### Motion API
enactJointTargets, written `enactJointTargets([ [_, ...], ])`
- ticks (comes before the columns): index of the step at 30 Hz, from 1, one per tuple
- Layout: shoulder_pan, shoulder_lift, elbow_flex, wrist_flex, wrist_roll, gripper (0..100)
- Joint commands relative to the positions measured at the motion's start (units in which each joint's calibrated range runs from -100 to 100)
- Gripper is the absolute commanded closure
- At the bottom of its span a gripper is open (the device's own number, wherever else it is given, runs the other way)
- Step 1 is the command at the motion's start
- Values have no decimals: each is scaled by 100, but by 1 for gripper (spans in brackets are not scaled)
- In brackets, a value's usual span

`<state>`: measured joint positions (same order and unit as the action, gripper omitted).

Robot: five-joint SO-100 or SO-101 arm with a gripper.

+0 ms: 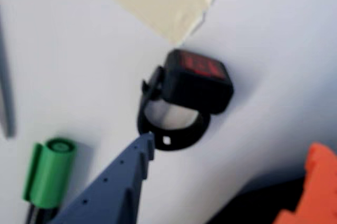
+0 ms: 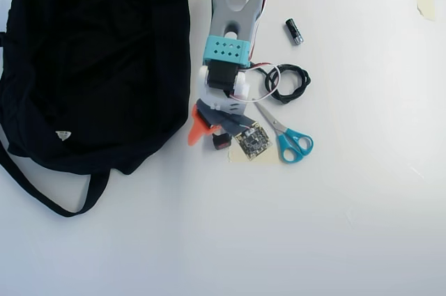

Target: Put the bike light into the black bag

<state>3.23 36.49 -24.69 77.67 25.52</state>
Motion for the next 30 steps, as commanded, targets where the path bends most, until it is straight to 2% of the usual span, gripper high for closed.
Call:
enactJointTargets([
  [1, 155, -80, -209, -41, 91, 64],
  [30, -181, 434, -712, -429, 170, 64],
])
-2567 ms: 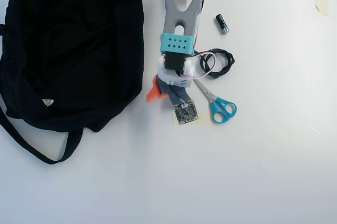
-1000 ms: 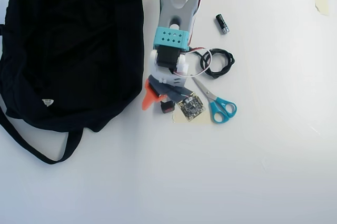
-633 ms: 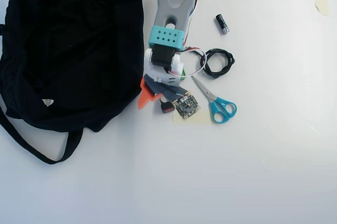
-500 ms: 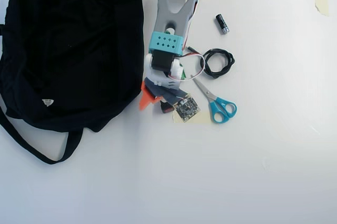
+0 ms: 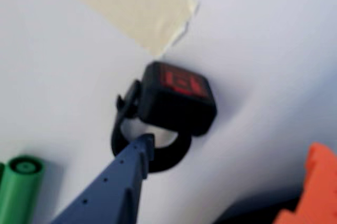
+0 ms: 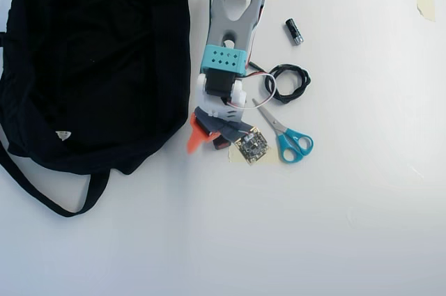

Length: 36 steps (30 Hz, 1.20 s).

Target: Put the bike light into the black bag

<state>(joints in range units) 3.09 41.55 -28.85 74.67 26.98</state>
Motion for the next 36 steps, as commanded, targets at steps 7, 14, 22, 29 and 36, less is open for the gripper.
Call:
enactJointTargets([
  [7, -219, -6, -206, -128, -19, 64],
  [14, -211, 351, -286, -120, -35, 64],
  [22, -174, 368, -277, -111, -97, 80],
  [29, -166, 368, -277, -111, -396, 98],
  [36, -181, 235, -376, -111, -402, 98],
])
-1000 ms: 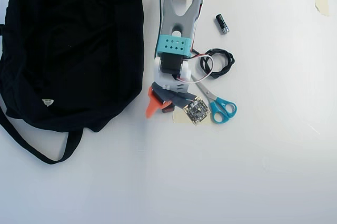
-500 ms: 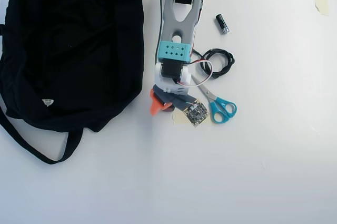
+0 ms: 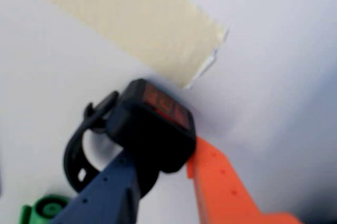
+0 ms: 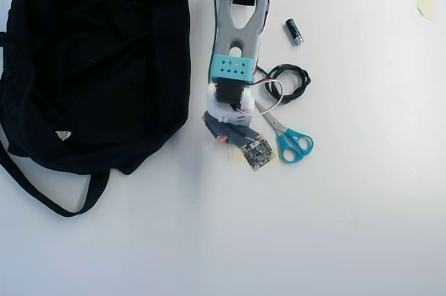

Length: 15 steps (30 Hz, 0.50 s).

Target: Put the bike light into the black bag

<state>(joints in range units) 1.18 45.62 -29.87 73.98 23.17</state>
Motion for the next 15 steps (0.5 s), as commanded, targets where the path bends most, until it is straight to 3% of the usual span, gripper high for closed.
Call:
enactJointTargets([
  [1, -13, -172, -436, 1, -26, 98],
  [13, -20, -172, -1810, 785, -382, 98],
  [15, -20, -172, -2080, 940, -702, 98],
])
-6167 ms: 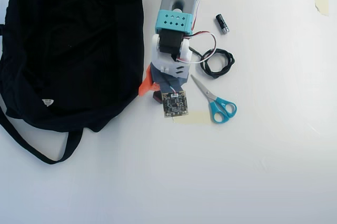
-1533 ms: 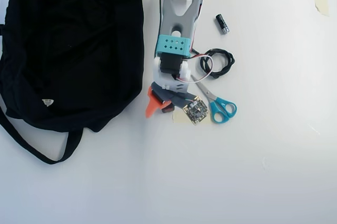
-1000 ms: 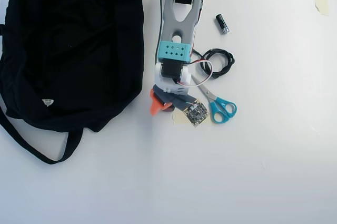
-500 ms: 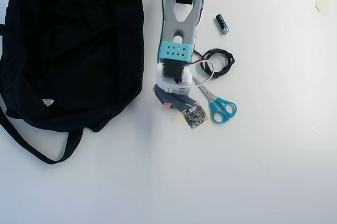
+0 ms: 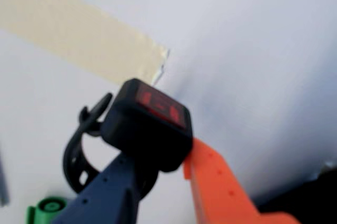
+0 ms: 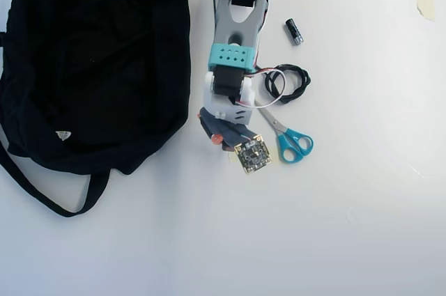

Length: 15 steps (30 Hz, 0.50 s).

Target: Put the bike light into the black bag

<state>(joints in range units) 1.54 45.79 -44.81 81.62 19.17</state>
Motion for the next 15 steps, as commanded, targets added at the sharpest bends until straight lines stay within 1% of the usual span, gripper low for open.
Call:
enactJointTargets([
  [1, -50, -189, -730, 279, -470, 98],
  [3, -50, -189, -1098, 520, -617, 98],
  [7, -57, -189, -1682, 1063, -711, 98],
  [11, -65, -189, -2644, 1665, -1220, 98],
  [15, -117, -197, -3201, 1795, -1990, 98],
])
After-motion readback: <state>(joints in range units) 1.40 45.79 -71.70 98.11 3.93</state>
